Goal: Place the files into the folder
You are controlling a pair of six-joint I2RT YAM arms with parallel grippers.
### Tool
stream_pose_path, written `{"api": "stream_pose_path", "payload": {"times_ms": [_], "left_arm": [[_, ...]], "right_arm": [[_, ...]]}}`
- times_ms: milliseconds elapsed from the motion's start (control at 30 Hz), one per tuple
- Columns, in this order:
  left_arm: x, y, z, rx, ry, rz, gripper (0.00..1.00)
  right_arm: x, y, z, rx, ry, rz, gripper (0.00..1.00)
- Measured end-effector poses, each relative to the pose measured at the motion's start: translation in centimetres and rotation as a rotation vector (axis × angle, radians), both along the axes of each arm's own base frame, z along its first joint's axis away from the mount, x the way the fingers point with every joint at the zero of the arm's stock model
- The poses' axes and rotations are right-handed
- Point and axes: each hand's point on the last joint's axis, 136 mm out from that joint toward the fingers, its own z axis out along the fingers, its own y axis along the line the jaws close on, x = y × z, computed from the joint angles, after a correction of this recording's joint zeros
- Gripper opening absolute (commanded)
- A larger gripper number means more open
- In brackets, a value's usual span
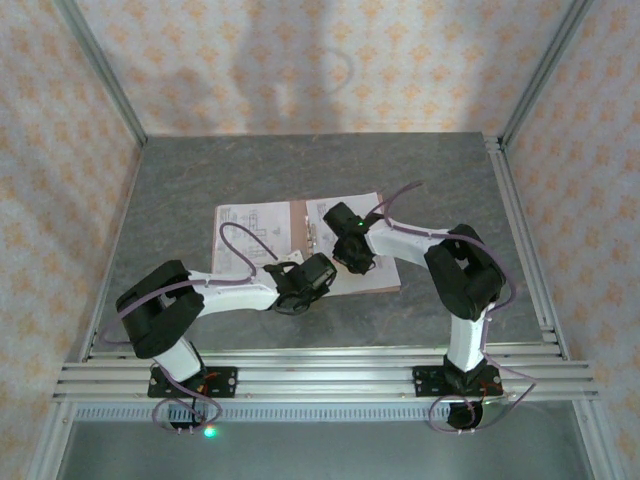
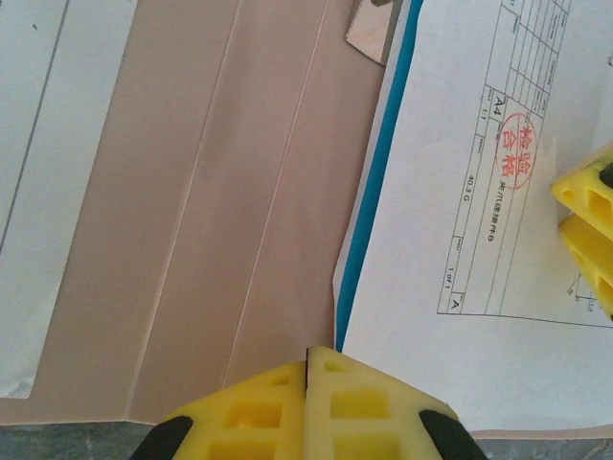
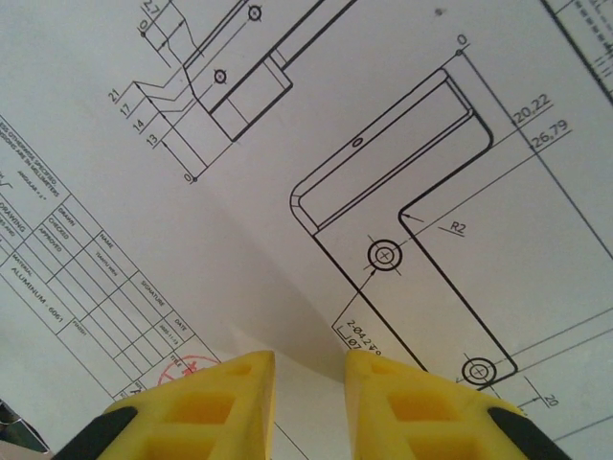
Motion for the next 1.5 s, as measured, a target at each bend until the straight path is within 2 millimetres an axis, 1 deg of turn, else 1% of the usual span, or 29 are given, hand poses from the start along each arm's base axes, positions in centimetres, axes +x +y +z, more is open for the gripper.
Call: {"api": "stream_pose_path", "payload": {"times_ms": [467, 733, 767, 900, 967, 1133, 1200, 1300, 1400, 1500], "left_arm": [[0.0, 0.2, 0.0, 0.008, -0.002, 0.003, 0.00], [-0.1, 0.7, 0.0, 0.028, 0.000, 0.007, 0.00], [-0.1, 0.8, 0.1, 0.031, -0.003, 0.009, 0.04], [-0.2, 1.0, 0.7, 0.034, -0.011, 0.009, 0.21], [-0.2, 1.2, 1.2, 0.032, -0.019, 0.012, 0.25], [-0.2, 1.8, 2.9, 0.026, -0.050, 0.024, 0.27], [-0.1, 2.1, 3.9, 0.018, -0.071, 0.031, 0.26], [0.0, 2.3, 4.7, 0.007, -0.087, 0.038, 0.24], [0.4, 2.8, 4.9, 0.004, -0.089, 0.056, 0.22], [1.0, 4.3, 4.5, 0.014, -0.082, 0.092, 0.21]], "right_arm": [[-0.3, 0.7, -0.1, 0.013, 0.001, 0.004, 0.26], [0.2, 1.1, 0.1, 0.018, -0.005, 0.005, 0.26], [0.2, 1.1, 0.0, 0.017, -0.005, 0.007, 0.26], [0.2, 1.2, 0.0, 0.015, -0.006, 0.012, 0.26], [0.3, 1.2, 0.1, 0.013, -0.006, 0.017, 0.26], [0.4, 1.1, 0.0, 0.010, -0.007, 0.023, 0.26], [0.4, 1.1, 0.0, 0.009, -0.007, 0.026, 0.26], [0.4, 1.1, 0.0, 0.009, -0.008, 0.030, 0.28], [0.5, 1.1, 0.1, 0.008, -0.010, 0.036, 0.30], [0.5, 1.1, 0.6, 0.010, -0.017, 0.043, 0.33]]}}
